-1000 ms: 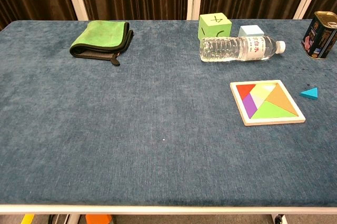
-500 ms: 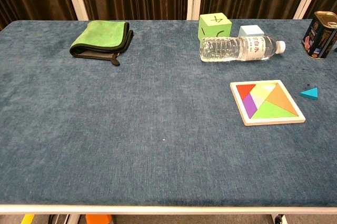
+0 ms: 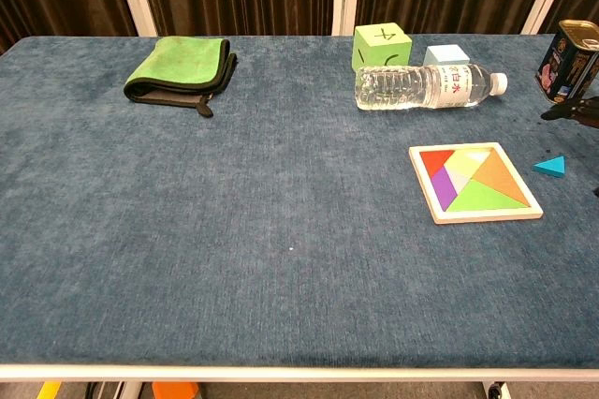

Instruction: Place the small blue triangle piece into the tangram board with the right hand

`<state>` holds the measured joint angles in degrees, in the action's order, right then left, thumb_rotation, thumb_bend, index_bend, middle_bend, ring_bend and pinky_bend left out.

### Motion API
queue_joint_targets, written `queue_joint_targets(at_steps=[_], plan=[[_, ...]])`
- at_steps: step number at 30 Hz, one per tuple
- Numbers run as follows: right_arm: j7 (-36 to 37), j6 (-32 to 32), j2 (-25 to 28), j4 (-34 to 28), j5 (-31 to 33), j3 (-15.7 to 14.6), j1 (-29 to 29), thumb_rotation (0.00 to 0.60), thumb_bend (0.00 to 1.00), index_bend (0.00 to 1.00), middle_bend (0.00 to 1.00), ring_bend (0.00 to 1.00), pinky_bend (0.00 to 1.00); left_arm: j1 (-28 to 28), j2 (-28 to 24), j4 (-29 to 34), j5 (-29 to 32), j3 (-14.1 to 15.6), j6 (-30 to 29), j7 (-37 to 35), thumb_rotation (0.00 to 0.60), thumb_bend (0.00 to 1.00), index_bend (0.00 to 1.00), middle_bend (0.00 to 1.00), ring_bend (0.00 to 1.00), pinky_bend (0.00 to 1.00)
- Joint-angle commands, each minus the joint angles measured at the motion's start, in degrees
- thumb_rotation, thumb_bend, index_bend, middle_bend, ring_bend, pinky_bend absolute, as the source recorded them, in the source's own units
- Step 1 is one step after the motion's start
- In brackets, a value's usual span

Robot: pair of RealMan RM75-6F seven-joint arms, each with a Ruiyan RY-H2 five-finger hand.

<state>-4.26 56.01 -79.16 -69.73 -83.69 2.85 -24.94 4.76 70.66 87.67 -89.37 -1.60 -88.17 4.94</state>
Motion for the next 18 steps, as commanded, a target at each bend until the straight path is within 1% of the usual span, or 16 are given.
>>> queue_joint_targets(at_steps=[1, 7, 18], plan=[[0.8, 0.3, -1.0, 1.1, -1.0, -0.2, -1.0, 0.600, 0.22, 0.13, 0.00, 0.00, 0.00, -0.1, 0.0, -0.1, 0.2, 0.0, 0.0, -0.1, 0.600, 0.00, 0.17, 0.12, 0.01, 0.11], [0.6, -0.2, -1.8, 2.0, -1.2, -0.3, -2.1, 0.600, 0.22, 0.23, 0.00, 0.00, 0.00, -0.1, 0.1, -0.5, 0.4, 0.0, 0.3, -0.6, 0.600, 0.00, 0.17, 0.12, 0.01, 0.11], [-0.3, -0.5, -2.2, 2.1, -0.2, -0.2, -3.0, 0.600, 0.24, 0.29, 0.00, 0.00, 0.00, -0.1, 0.4, -1.3, 0.6, 0.0, 0.4, -1.3, 0.600, 0.00, 0.17, 0.12, 0.01, 0.11]])
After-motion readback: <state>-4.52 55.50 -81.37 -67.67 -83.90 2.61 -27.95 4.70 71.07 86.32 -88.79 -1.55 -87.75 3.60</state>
